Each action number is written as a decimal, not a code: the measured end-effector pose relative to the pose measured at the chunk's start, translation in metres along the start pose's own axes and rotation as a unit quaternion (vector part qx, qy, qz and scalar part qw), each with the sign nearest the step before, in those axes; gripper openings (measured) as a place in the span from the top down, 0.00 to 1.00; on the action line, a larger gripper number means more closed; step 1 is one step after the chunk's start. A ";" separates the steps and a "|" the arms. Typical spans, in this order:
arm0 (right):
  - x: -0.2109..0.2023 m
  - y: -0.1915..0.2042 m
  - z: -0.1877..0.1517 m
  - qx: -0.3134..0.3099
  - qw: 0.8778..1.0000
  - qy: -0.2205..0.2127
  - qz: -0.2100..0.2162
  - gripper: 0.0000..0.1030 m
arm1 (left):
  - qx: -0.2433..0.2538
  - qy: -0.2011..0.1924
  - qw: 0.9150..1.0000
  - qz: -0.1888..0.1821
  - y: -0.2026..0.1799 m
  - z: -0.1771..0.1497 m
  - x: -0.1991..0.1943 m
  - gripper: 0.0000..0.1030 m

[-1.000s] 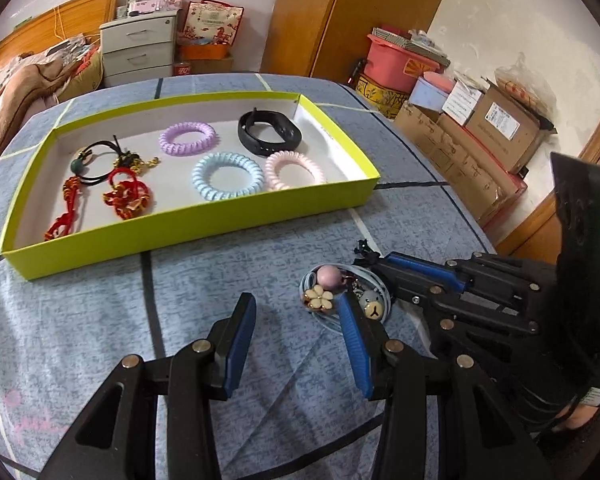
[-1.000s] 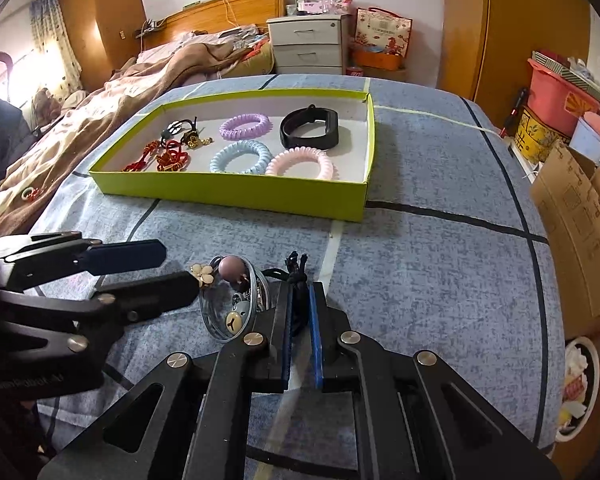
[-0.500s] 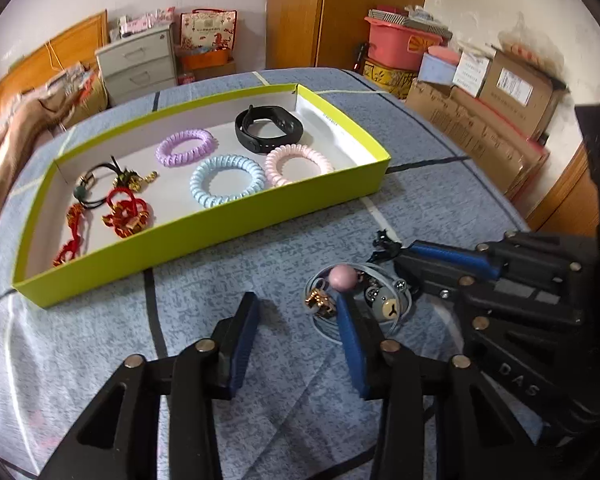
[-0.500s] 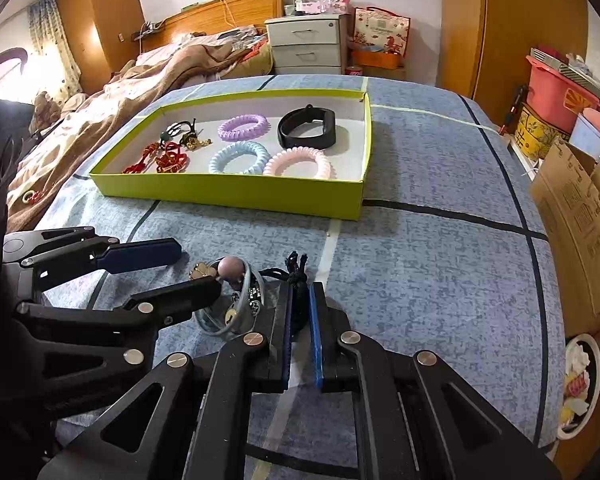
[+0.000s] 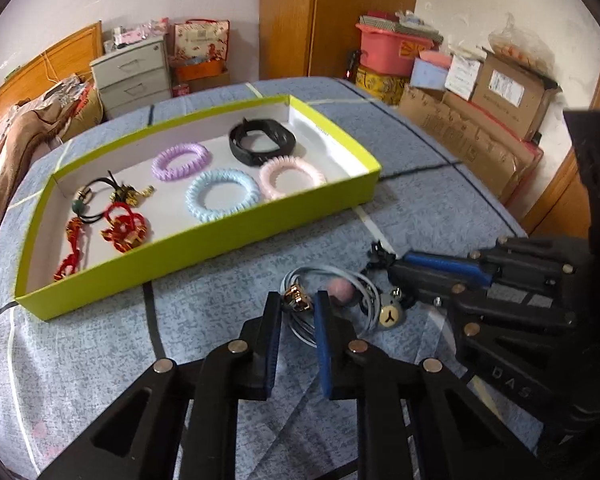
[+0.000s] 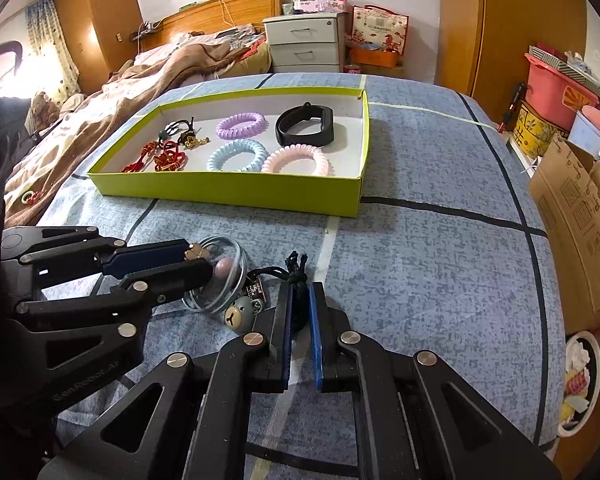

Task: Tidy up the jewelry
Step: 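Grasp the grey cord with the left tool while the right tool holds the black pink-bead clip, then carry the grey cord and black clip into the box and open both tools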

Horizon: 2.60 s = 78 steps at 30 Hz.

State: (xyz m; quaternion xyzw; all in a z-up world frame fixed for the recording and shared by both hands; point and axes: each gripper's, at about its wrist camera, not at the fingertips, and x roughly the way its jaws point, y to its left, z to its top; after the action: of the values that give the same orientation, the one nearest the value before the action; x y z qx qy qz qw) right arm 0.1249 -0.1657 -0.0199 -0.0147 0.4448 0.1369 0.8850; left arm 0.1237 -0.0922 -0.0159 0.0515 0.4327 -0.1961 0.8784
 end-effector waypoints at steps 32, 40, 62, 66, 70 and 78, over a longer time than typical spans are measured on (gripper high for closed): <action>-0.037 0.015 0.029 0.007 0.998 -0.058 0.032 0.92 | -0.080 -0.060 0.995 -0.008 0.072 0.009 -0.053 0.83; -0.035 0.026 0.065 -0.002 0.996 -0.076 0.043 0.92 | -0.091 -0.075 0.993 0.000 0.100 0.032 -0.059 0.83; 0.050 0.029 0.111 0.004 0.999 -0.019 0.045 0.92 | -0.126 -0.022 0.991 0.027 0.141 0.037 -0.004 0.83; 0.054 0.025 0.110 -0.002 1.000 -0.011 0.028 0.92 | -0.133 -0.019 0.991 0.028 0.142 0.033 -0.002 0.83; 0.058 0.023 0.108 -0.005 1.000 -0.006 0.023 0.92 | -0.139 -0.014 0.990 0.029 0.144 0.033 0.002 0.83; 0.061 0.018 0.105 -0.004 1.000 -0.002 -0.002 0.90 | -0.139 -0.011 0.990 0.035 0.142 0.035 0.002 0.70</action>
State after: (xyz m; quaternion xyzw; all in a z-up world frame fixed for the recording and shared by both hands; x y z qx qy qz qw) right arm 0.2366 -0.1187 -0.0030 -0.0191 0.4421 0.1370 0.8862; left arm 0.2057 0.0279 -0.0074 -0.0583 0.4441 -0.1037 0.8880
